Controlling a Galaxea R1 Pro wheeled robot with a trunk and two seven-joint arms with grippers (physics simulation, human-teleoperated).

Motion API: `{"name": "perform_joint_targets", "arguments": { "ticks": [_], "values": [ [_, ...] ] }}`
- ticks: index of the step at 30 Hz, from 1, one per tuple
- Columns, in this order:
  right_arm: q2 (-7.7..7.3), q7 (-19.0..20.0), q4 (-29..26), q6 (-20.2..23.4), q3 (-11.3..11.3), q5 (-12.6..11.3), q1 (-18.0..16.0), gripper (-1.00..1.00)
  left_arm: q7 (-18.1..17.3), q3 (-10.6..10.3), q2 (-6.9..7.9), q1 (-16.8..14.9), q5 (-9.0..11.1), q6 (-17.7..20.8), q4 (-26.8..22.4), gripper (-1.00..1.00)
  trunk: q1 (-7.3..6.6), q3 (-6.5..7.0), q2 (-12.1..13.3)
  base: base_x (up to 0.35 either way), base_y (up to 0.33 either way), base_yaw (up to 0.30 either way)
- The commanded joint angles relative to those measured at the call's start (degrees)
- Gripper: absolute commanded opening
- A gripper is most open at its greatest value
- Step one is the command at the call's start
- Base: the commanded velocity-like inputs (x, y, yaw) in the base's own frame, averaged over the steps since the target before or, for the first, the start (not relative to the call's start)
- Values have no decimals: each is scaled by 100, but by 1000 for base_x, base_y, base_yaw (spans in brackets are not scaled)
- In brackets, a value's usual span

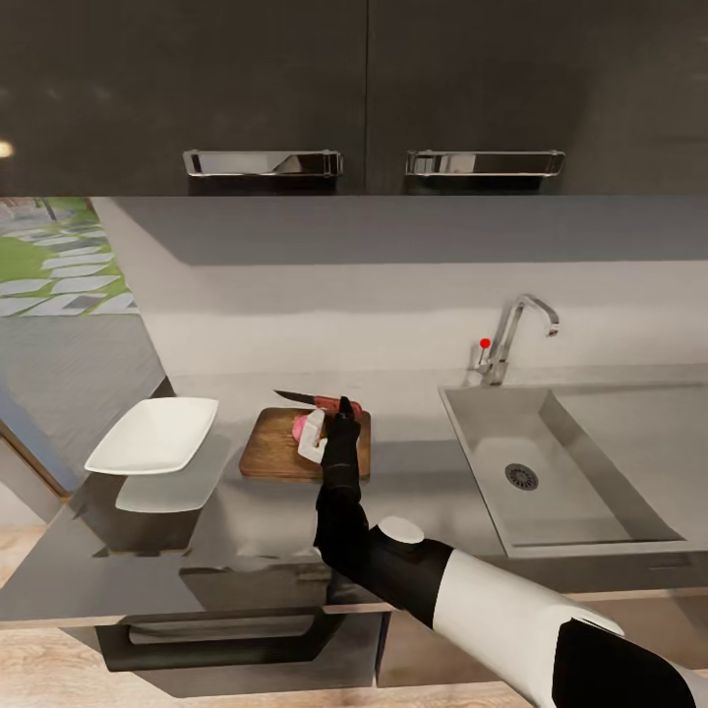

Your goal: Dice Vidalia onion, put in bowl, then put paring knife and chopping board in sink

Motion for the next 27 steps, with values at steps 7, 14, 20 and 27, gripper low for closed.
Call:
{"name": "perform_joint_targets", "arguments": {
  "ticks": [7, 14, 20, 27],
  "values": [
    [0, 107, 83, 20, 18, -9, 48, -100, -7, 0, 0, -10, 19, -34, 22, 100, 1, -7, -6, 0, 0, 0],
    [0, 193, 107, 15, 18, -9, 75, -100, -7, 0, 0, -10, 19, -34, 22, 100, 1, -7, -6, 0, 0, 0],
    [0, 204, 236, -151, 18, -9, 79, -100, -7, 0, 0, -10, 19, -34, 22, 100, 1, -7, -6, 0, 0, 0],
    [0, 211, 377, -351, 18, -4, 158, -100, -7, -1, 0, -8, 19, -34, 22, 100, 1, -7, -6, 0, 0, 0]
  ]
}}
